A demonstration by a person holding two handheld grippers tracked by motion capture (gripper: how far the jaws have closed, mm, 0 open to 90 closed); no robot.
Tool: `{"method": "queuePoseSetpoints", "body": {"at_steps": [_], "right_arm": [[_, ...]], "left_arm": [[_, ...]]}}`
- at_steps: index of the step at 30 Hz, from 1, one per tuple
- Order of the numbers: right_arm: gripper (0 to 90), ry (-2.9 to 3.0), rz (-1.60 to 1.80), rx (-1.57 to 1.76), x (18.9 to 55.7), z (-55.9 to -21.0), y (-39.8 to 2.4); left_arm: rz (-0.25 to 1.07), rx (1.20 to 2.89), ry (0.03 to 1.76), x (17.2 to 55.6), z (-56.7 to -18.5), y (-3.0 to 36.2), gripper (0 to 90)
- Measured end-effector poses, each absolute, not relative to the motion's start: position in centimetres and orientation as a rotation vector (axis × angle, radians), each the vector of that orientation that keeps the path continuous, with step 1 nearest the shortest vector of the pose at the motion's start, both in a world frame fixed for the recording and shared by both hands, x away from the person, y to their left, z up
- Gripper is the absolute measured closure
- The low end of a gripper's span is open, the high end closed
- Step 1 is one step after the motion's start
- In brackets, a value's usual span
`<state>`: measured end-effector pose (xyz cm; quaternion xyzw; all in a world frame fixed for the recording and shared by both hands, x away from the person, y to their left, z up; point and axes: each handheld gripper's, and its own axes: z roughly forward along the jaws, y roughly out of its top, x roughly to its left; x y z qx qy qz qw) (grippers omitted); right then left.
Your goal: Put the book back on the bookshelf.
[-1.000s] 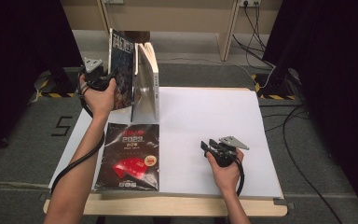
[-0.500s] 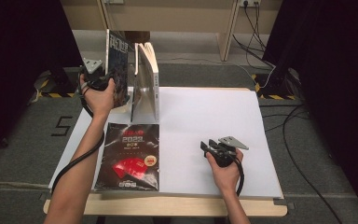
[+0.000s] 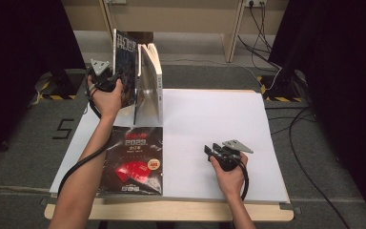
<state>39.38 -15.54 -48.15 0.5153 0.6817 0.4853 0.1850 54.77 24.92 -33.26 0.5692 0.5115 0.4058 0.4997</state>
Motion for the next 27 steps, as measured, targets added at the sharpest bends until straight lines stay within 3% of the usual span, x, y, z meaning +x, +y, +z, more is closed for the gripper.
{"method": "queuePoseSetpoints", "body": {"at_steps": [27], "right_arm": [[58.0,1.942,1.367,1.454,39.4,-48.5,-15.5]], "left_arm": [[0.995,1.358,1.19,56.6,-38.0,23.4,81.5]]}}
